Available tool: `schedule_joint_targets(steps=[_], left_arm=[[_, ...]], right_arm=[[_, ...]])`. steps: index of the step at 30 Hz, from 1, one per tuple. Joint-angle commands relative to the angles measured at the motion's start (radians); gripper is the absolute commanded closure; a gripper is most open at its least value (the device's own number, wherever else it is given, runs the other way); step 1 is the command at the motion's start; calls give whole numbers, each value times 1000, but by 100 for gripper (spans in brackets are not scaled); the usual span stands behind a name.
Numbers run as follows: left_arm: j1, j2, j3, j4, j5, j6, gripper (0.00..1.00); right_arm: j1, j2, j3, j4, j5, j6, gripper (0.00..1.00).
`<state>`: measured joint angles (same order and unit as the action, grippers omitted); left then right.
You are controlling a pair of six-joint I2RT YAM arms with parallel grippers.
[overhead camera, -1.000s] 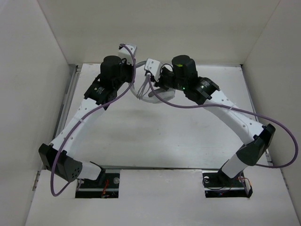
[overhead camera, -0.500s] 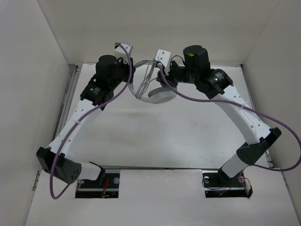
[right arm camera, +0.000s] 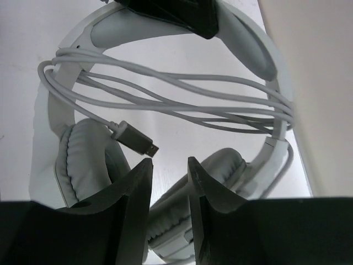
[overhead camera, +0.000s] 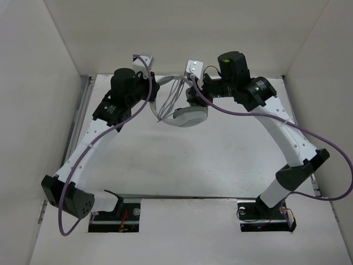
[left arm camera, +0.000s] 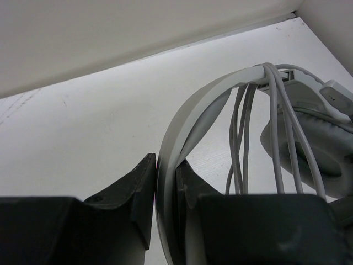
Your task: Wrap the headphones
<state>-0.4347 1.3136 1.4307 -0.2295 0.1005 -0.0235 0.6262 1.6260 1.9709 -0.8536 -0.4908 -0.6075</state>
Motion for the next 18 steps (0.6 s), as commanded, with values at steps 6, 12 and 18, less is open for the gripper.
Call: schedule_joint_targets(steps=[6,12,18], left_arm=[[32,-60,-94,131,59,-153,100],[41,-25,-202,186,41,-203,100],[11,48,-273,254,-42,-213,99]], right_arm=[[-102,-52,85,53,-146,115,62],[-179,-146,-105,396,-94,449,61],[-279,-300,-490,729,93,571,54]])
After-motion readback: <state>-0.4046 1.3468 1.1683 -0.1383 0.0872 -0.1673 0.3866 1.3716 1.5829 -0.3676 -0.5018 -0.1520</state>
